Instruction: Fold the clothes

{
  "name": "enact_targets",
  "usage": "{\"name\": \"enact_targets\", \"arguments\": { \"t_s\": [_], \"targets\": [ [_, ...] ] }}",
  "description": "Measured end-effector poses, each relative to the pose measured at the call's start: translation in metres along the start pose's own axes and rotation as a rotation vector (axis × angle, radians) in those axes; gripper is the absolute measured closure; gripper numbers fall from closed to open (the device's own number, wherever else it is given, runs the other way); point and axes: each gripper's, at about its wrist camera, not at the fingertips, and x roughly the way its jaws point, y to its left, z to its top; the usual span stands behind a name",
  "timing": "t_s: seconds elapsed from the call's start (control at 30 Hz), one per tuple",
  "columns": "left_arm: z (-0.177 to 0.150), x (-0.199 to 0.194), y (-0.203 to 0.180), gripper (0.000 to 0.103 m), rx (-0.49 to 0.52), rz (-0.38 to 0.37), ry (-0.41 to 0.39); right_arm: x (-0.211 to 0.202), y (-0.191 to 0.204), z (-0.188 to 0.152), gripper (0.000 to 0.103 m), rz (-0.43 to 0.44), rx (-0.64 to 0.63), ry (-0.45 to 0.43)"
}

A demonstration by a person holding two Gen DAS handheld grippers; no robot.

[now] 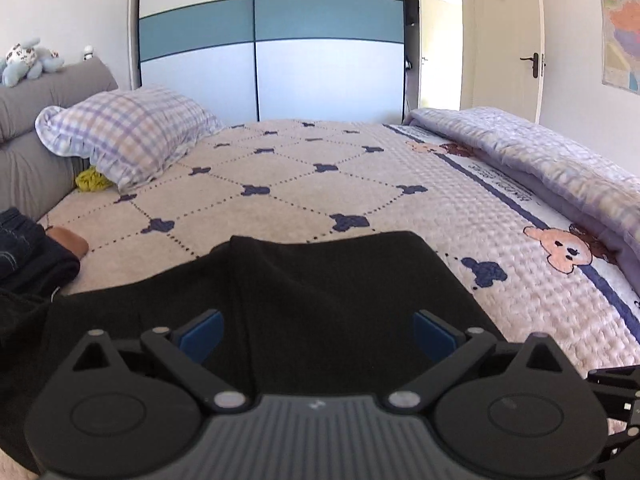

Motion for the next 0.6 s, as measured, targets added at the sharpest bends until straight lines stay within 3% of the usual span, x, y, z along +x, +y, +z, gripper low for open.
{"name": "enact_targets", "arguments": {
  "t_s": [0.1,0.17,0.23,0.33,0.47,0.53,0.6],
  "targets": [
    [0.004,-0.009,0.006,0.002,-0.036,-0.004,-0.053,-0.010,-0.001,0.002,0.049,0.007,0.036,-0.047],
    [0.007,-0.022,0.011,0.001,-0.080,-0.023,-0.149,-0.020,-0.018,0.003,0.049,-0.007,0.146,-0.104],
    [0.008,-0.025,0.011,0.000,-0.095,-0.046,-0.179,-0.022,-0.030,0.004,0.048,-0.018,0.215,-0.118],
    [0.004,0.000,0.003,0.000,-0.046,-0.052,-0.042,-0.012,-0.040,0.001,0.046,-0.030,0.255,-0.074],
    [-0.017,0.046,-0.002,0.000,0.032,-0.003,0.264,0.006,-0.051,-0.017,0.045,-0.012,0.355,-0.012],
    [-0.030,0.063,0.016,0.000,-0.062,-0.007,0.401,0.008,-0.056,-0.024,0.041,0.019,0.422,-0.026],
    [-0.031,0.063,0.036,0.000,-0.178,-0.041,0.407,0.007,-0.058,-0.028,0.040,0.037,0.451,-0.037]
  ]
}}
